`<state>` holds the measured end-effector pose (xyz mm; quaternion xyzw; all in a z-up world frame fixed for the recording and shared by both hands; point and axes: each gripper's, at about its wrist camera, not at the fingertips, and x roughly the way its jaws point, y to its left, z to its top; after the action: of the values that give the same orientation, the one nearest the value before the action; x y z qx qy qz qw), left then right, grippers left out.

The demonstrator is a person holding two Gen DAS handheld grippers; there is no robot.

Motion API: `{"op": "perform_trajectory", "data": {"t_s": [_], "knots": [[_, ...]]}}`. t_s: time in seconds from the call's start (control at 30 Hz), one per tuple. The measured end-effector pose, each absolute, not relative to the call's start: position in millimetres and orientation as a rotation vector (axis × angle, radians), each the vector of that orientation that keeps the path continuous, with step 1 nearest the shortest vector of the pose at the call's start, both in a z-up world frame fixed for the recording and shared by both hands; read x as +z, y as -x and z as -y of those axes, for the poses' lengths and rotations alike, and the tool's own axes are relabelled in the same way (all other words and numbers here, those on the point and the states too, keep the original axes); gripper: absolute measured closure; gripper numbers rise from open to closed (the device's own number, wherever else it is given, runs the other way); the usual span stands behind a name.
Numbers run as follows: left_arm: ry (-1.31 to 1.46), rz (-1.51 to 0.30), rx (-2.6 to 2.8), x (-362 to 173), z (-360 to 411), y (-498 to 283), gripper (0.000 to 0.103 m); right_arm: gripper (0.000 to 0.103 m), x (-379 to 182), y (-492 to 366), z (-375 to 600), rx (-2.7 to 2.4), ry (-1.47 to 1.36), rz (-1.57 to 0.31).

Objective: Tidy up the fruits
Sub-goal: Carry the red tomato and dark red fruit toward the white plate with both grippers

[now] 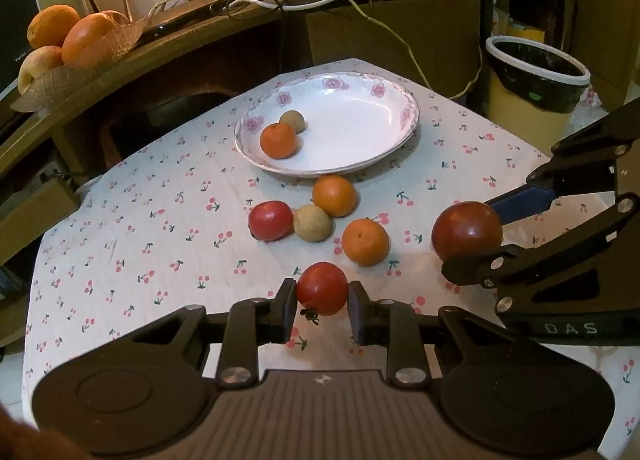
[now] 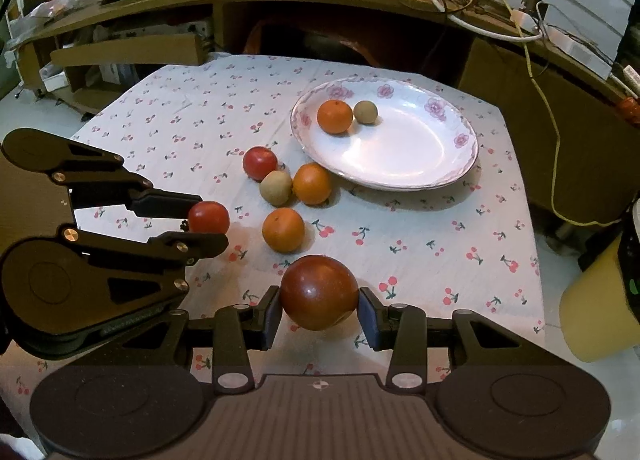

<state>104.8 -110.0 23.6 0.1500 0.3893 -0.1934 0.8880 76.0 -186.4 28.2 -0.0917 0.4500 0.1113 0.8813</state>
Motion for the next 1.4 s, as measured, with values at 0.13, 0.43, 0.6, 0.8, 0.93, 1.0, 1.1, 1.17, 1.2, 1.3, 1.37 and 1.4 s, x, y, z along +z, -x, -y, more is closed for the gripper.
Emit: {"op": "perform_trajectory", "data": {"t_s": [0.13, 0.43, 0.6, 0.8, 0.93, 1.0, 1.1, 1.17, 1.2, 1.3, 1.37, 1.4], "knots": [[-0.309, -0.803, -0.403, 25, 112, -106, 0.071, 0.062, 30, -76, 186, 0.233, 0.192, -0.93], [-0.292, -0.779, -0.398, 34, 115, -112, 0.071, 0.062, 37, -79, 187, 0.223, 0.182, -0.903], [-0.285, -0.771, -0.394, 37, 116, -118, 0.071, 0.062, 40, -83, 188, 0.21, 0.177, -0.896], [-0.269, -0.757, -0.384, 42, 117, -125, 0.071, 0.062, 45, -89, 191, 0.193, 0.162, -0.882], [-0.261, -0.748, -0.377, 45, 118, -132, 0.071, 0.062, 48, -96, 193, 0.176, 0.158, -0.87], [-0.258, -0.743, -0.375, 46, 119, -136, 0.071, 0.062, 49, -99, 194, 0.168, 0.153, -0.868], [-0.251, -0.74, -0.37, 47, 121, -143, 0.071, 0.062, 50, -105, 196, 0.153, 0.149, -0.864], [-0.246, -0.737, -0.367, 48, 121, -147, 0.071, 0.062, 51, -110, 197, 0.146, 0.147, -0.861], [-0.243, -0.736, -0.365, 48, 121, -149, 0.071, 0.062, 51, -111, 197, 0.143, 0.146, -0.86], [-0.237, -0.735, -0.356, 48, 122, -156, 0.071, 0.062, 51, -118, 198, 0.133, 0.146, -0.858], [-0.237, -0.732, -0.352, 48, 122, -160, 0.071, 0.062, 51, -122, 199, 0.126, 0.147, -0.853], [-0.236, -0.73, -0.35, 48, 122, -162, 0.071, 0.062, 52, -124, 199, 0.123, 0.145, -0.852]]}}
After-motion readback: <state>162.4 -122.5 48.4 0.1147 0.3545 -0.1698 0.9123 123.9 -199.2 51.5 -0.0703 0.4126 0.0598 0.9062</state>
